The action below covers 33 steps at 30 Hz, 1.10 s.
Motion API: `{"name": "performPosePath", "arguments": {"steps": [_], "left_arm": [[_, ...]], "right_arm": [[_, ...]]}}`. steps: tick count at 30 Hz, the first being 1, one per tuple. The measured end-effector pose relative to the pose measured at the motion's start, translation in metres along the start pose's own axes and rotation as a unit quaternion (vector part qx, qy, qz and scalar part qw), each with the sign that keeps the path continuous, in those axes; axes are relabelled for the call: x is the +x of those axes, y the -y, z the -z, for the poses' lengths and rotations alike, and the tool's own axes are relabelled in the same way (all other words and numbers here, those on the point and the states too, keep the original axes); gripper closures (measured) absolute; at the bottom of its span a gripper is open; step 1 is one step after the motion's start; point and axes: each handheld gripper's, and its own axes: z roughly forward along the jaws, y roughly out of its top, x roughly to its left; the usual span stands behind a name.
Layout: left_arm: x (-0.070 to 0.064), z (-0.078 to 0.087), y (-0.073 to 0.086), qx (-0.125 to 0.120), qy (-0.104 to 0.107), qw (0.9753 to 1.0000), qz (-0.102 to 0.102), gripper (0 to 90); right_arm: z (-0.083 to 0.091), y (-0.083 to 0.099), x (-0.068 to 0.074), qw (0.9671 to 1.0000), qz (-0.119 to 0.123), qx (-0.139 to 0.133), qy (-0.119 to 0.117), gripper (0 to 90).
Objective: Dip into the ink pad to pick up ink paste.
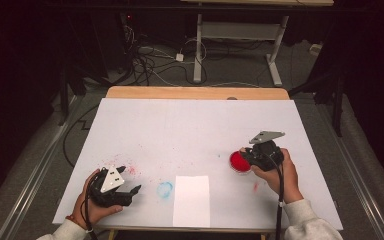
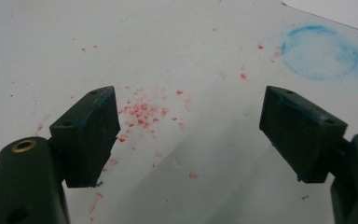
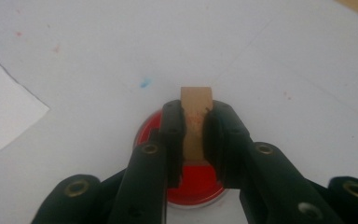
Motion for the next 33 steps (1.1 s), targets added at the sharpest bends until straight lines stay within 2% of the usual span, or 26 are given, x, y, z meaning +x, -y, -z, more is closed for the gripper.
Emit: {"name": "performPosePath", "arguments": {"steps": [13,18,26,29,33], "left_arm": [[-0.001,-0.003,-0.002,0.007,0.005,1.0000,-0.004,19.0],[-0.001,-0.004,-0.002,0.008,0.006,0.9999,-0.004,19.0],[-0.002,-0.003,-0.002,0.007,0.005,1.0000,-0.004,19.0],[-0.003,-0.003,-0.002,0.008,0.005,0.9999,-0.006,19.0],[-0.003,-0.003,-0.003,0.008,0.004,0.9999,-0.006,19.0]], "right_arm": [[-0.026,0.014,-0.005,0.9992,-0.006,0.040,-0.003,76.3],[-0.027,0.015,-0.006,0.9991,-0.009,0.041,-0.005,76.4],[-0.028,0.017,-0.007,0.9988,-0.029,0.039,-0.009,76.5],[-0.029,0.018,-0.007,0.9988,-0.029,0.039,-0.008,76.5],[-0.029,0.017,-0.002,0.9989,-0.015,0.043,0.006,76.5]]}}
